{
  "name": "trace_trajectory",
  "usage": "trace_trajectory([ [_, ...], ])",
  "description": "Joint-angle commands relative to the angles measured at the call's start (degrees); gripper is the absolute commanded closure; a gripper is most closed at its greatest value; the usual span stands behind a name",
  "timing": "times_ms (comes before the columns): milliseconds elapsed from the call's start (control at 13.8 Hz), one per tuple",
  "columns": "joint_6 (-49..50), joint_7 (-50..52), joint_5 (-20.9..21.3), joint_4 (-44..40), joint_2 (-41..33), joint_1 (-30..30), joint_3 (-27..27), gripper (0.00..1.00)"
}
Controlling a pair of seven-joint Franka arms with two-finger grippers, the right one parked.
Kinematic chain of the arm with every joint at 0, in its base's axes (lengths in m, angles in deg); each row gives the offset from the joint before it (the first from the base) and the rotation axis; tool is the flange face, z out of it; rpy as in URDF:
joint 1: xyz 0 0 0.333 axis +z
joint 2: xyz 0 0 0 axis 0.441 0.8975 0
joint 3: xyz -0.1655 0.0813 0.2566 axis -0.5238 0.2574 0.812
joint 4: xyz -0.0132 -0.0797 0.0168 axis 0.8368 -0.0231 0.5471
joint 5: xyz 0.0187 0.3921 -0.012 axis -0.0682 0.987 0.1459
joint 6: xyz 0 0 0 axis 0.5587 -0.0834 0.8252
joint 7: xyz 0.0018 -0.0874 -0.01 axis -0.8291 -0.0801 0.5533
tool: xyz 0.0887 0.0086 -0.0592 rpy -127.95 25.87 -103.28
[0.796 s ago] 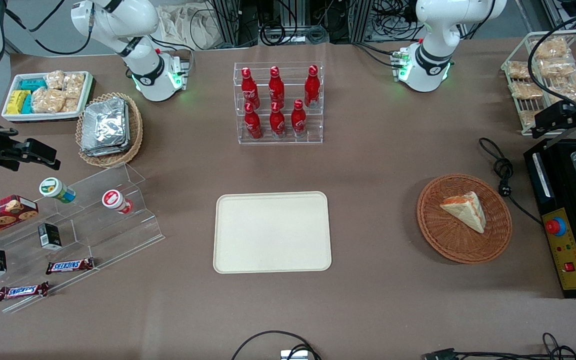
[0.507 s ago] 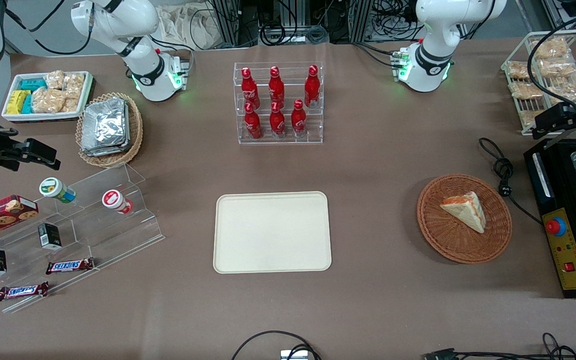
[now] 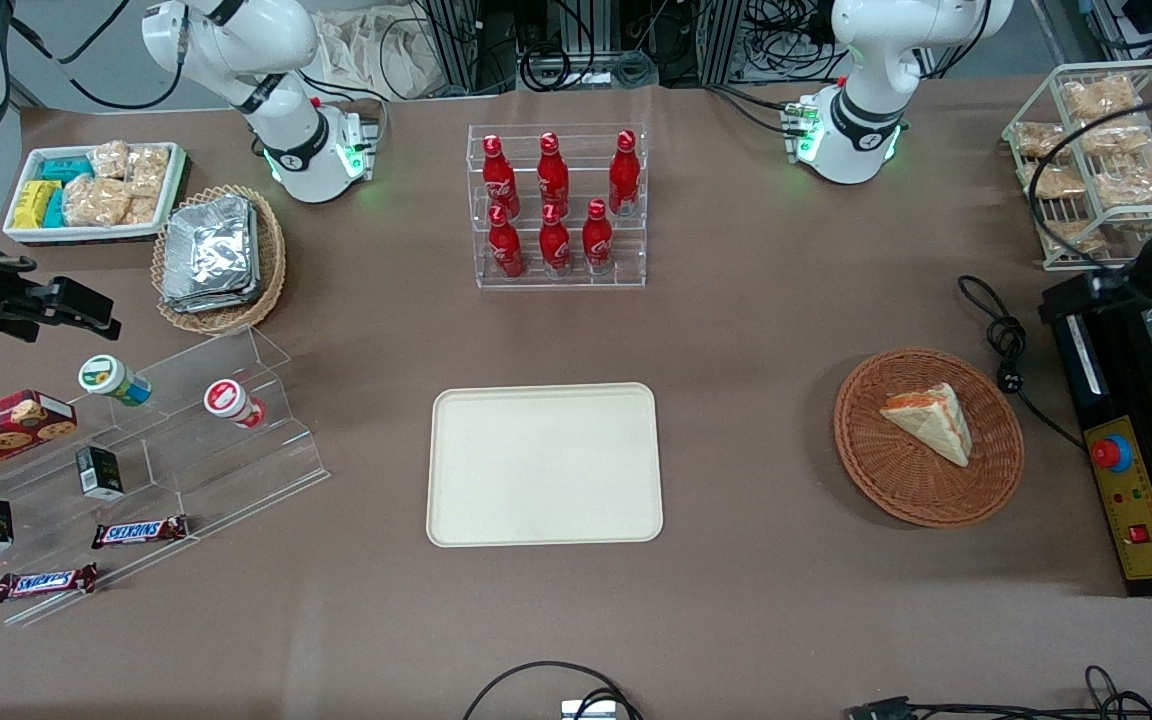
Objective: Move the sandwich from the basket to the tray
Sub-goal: 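Move the left gripper over the wicker basket and lower toward the sandwich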
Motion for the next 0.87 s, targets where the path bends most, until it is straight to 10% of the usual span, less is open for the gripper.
trace_trajectory([
  [0, -5.18, 6.72, -0.03, 5.36, -1.10, -0.16, 0.14, 0.00],
  [796, -34.35, 28.70, 0.85, 30.32, -2.95, -0.69, 0.05, 0.00],
])
